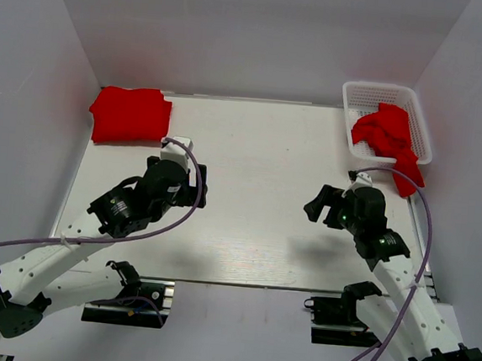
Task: Fold and stack the t-shirts
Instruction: Grab crumpled tshirt from bin with the right arm
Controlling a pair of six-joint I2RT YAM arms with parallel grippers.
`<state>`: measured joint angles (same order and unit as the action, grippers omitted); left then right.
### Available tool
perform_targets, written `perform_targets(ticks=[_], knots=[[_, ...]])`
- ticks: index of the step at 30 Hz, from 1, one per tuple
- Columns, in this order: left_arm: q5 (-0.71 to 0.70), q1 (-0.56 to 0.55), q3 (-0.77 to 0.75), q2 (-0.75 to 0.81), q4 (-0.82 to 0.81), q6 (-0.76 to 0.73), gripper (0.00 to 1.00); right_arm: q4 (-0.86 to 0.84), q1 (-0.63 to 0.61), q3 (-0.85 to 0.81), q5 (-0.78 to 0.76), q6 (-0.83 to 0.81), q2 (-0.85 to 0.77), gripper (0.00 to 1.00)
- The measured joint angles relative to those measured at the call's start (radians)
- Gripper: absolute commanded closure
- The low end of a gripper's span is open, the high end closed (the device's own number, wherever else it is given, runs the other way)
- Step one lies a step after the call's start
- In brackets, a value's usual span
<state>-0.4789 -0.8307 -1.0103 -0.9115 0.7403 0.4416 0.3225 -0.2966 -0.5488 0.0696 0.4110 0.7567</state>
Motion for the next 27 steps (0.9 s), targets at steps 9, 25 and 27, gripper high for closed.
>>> perform_targets(ticks=[9,25,27], knots=[[-0.005,0.0,0.006,0.005,-0.008,-0.007,0.0,-0.101,0.0,0.047,0.006,0.003,-0.026,0.1],[-0.006,-0.003,0.022,-0.05,-0.007,-0.034,0.0,0.089,0.21,-0.88,-0.229,-0.122,0.844,0.1],[-0.012,-0.003,0.027,-0.052,-0.007,-0.033,0.0,0.122,0.263,-1.013,-0.223,-0.179,0.961,0.1]])
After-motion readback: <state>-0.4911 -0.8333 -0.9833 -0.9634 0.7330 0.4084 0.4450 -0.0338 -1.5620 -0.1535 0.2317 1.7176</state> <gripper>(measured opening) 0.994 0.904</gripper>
